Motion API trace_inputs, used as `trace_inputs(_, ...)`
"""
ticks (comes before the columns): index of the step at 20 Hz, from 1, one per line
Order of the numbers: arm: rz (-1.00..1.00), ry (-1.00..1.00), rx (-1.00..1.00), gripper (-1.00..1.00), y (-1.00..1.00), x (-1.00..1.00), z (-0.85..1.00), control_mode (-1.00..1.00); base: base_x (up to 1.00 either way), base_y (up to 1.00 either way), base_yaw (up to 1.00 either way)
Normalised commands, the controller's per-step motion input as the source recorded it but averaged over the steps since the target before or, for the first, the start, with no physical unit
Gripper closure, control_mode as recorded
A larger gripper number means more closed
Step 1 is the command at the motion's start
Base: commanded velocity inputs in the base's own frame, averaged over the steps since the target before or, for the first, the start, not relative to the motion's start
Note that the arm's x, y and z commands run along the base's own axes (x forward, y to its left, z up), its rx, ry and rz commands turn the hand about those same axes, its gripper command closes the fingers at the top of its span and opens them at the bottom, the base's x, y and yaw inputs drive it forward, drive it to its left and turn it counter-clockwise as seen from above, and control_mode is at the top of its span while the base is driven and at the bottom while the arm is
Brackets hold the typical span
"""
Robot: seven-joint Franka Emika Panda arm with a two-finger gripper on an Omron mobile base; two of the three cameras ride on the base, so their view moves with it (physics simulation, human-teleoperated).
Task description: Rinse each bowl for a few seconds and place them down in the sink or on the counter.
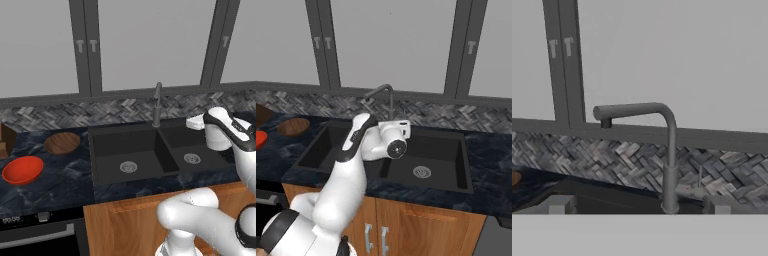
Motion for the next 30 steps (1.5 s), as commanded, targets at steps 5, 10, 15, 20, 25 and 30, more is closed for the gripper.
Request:
trace_inputs(5, 0.02, 0.00, 0.04, -1.00, -0.28, 0.47, -0.08, -1.00, 0.00, 0.00, 0.00)
trace_inputs(10, 0.05, -0.01, 0.00, -1.00, -0.16, 0.37, -0.11, -1.00, 0.00, 0.00, 0.00)
trace_inputs(15, 0.04, -0.07, 0.00, -1.00, 0.00, 0.14, -0.08, -1.00, 0.00, 0.00, 0.00)
trace_inputs(20, 0.02, -0.11, 0.00, -1.00, 0.00, 0.18, -0.06, -1.00, 0.00, 0.00, 0.00)
trace_inputs(25, 0.00, 0.00, 0.00, -1.00, 0.06, 0.29, 0.00, -1.00, 0.00, 0.00, 0.00)
trace_inputs(30, 0.00, 0.00, 0.00, -1.00, 0.02, 0.27, -0.01, -1.00, 0.00, 0.00, 0.00)
